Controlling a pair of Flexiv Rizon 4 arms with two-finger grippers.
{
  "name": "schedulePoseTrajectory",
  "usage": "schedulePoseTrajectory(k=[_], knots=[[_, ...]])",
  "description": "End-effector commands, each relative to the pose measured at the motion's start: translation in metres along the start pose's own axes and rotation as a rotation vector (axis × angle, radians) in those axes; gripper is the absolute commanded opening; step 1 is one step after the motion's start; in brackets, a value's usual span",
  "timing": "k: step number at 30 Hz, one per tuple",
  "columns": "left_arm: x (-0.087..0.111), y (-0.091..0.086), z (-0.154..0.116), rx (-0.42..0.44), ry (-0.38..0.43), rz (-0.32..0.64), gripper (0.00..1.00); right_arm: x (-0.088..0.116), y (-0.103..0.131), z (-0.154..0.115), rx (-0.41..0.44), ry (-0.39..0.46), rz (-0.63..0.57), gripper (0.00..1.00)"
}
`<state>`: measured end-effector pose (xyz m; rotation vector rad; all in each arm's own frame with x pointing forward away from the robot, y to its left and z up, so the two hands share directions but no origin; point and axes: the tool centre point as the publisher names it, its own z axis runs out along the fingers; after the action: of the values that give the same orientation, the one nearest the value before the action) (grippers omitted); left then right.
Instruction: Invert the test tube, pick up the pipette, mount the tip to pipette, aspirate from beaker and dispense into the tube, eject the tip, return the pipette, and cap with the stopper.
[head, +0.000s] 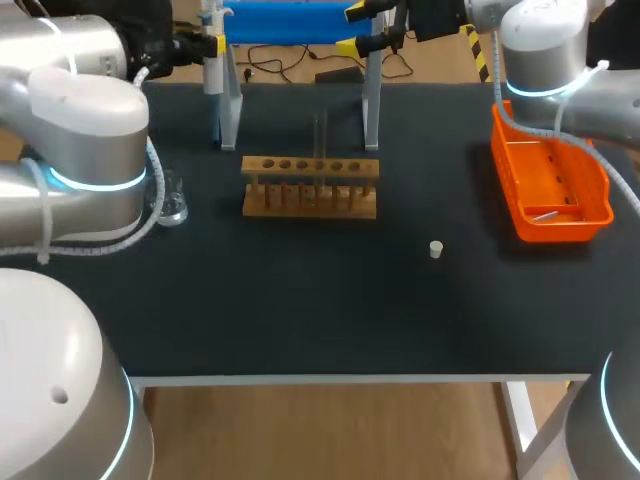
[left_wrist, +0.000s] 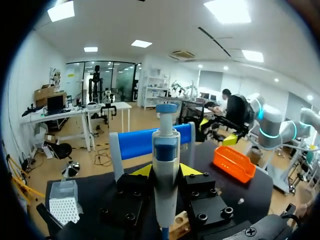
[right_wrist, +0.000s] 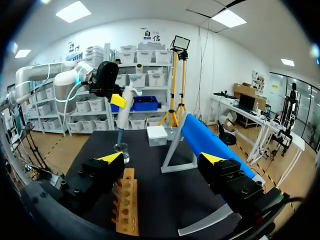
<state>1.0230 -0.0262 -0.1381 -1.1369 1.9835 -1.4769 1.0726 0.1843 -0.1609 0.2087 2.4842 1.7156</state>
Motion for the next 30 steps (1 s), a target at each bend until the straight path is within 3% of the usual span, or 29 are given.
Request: schedulePoseTrajectory(k=[1,10,30], knots=[[-0.009,-0.005,0.023,-0.010,-0.017,-0.004,0.00,-0.001,0.001,-0.001,0.004,0.004,0.001,1.00],[-0.027,-0.013,0.048,-0.053,-0.107,-0.012,0.00,-0.001,0.001,-0.001,0.004,0.004,0.001,1.00],[-0.037,-0.025,0.090,-0.112,-0.259,-0.030,0.00,-0.001,0.001,-0.001,0.004,0.004,0.001,1.00]])
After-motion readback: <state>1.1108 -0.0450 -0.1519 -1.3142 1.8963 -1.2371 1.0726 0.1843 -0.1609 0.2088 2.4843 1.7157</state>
